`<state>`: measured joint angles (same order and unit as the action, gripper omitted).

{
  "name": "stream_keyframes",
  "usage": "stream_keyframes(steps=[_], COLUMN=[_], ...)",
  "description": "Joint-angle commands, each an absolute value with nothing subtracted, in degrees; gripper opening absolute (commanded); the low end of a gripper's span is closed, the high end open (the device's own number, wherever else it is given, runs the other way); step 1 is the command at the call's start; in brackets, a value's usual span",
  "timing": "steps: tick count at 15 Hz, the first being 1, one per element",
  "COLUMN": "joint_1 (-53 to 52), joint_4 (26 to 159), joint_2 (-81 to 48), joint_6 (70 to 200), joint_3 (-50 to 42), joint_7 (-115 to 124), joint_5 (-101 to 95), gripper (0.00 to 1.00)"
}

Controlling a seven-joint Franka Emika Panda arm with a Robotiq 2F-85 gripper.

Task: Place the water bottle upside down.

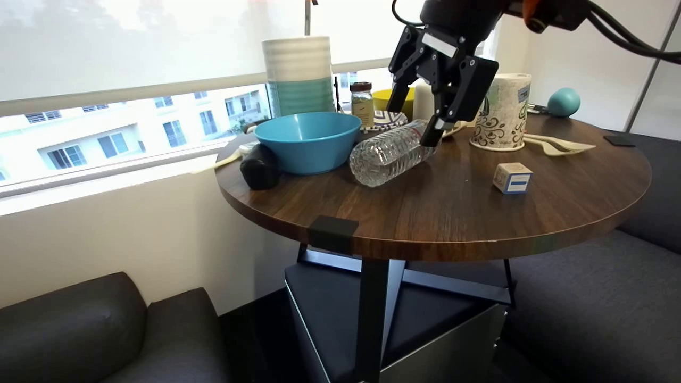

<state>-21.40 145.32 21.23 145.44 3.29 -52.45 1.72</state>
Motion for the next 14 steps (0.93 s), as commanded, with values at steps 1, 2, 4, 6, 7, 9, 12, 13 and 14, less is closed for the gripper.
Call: stream_keyframes(steps=[1, 2, 4, 6, 7, 9, 12, 13, 14], joint_1=[-22.68, -22.97, -23.13, -23.49, -23.6, -23.97, -23.57, -23.57, -23.45], joint_4=[145.93, 146.02, 146.27, 146.46, 146.68, 147.02, 147.24, 147.2, 147.17], joint_2=[19.32, 18.86, 17.82, 16.95, 16.56, 16.02, 15.53, 15.51, 15.53], joint_6=[149.41, 150.22, 152.24, 153.67, 154.22, 154.94, 154.86, 154.19, 153.7], joint_3=[2.4, 2.27, 2.61, 2.53, 2.45, 2.27, 2.44, 2.37, 2.43], joint_7=[-58.81, -60.33, -61.98, -63.62, -64.59, -66.81, -69.25, -70.05, -70.59], joint_5=[3.39, 3.92, 4.19, 4.84, 5.01, 6.05, 6.74, 7.1, 7.2], gripper=[1.0, 1.0, 1.0, 1.0, 1.0, 1.0, 1.0, 1.0, 1.0])
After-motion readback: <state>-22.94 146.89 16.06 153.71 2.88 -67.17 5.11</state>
